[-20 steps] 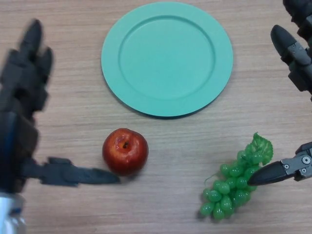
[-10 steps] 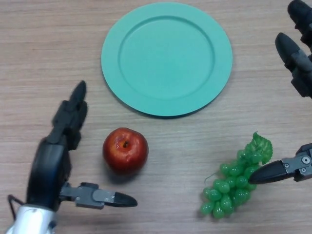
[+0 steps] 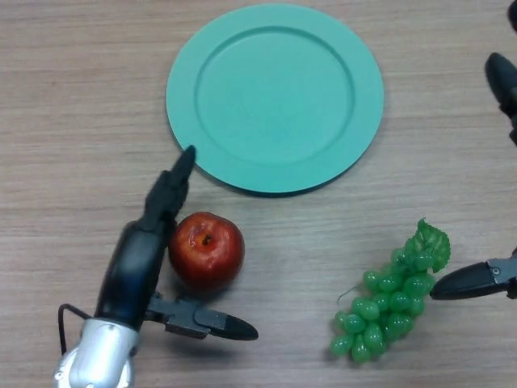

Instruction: Pick up the red apple and place it on the plate

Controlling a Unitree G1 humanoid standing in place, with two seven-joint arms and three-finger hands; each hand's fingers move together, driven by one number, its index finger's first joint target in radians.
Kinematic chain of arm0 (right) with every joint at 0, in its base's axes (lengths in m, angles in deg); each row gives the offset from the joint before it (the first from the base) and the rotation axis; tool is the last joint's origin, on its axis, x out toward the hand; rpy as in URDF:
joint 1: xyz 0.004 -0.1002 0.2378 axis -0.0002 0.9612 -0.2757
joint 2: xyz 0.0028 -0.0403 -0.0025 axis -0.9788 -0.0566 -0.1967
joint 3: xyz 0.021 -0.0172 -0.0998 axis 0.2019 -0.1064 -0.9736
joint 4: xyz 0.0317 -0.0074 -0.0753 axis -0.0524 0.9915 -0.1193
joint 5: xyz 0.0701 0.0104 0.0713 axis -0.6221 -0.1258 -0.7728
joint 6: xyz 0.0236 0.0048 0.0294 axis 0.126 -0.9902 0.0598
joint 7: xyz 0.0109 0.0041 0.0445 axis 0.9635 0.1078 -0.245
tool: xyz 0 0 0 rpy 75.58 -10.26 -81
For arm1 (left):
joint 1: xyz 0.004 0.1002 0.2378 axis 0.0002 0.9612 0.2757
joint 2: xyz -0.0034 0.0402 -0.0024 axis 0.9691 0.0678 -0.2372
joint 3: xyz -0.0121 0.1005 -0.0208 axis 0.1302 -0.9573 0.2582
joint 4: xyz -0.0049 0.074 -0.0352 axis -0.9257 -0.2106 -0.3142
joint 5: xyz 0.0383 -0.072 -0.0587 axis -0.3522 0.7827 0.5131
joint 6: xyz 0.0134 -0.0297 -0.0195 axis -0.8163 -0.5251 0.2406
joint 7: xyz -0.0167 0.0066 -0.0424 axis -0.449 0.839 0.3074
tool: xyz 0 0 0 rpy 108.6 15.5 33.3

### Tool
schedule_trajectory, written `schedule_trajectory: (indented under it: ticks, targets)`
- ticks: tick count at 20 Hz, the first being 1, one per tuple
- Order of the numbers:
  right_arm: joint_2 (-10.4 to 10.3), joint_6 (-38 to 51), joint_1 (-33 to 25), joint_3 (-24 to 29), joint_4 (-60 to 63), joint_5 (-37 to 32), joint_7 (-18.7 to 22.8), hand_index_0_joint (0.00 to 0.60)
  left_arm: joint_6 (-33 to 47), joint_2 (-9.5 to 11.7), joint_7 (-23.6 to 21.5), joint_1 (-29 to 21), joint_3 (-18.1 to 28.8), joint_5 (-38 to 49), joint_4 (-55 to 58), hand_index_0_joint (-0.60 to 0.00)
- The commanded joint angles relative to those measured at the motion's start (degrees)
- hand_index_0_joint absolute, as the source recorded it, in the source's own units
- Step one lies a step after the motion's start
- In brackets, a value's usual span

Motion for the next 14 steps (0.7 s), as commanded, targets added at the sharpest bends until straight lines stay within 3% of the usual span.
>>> schedule_trajectory:
  ticks: [1,3,5,8,14]
  targets:
    - [1.21,7.49,-1.06,2.58,-3.96,-2.72,0.42,0.0,3.64,0.75,-3.44,-2.18,2.17,-0.8,3.84,0.0]
    - [1.03,8.0,-1.09,1.91,-4.3,-1.98,1.09,0.0,2.18,0.75,-2.05,-3.27,2.78,-2.11,3.17,0.0]
    - [0.89,7.99,-0.94,1.67,-4.45,-1.82,1.22,0.0,2.12,0.75,-1.61,-3.46,3.03,-2.52,3.06,-0.2]
    - [0.53,6.84,-0.81,0.96,-5.27,-1.41,2.06,0.0,0.73,0.76,-0.39,-4.4,4.6,-4.21,1.83,-0.6]
    - [0.44,5.98,-0.38,1.53,-6.79,-1.4,1.89,0.0,-7.6,0.75,-2.49,-5.01,4.74,-3.78,6.54,-0.6]
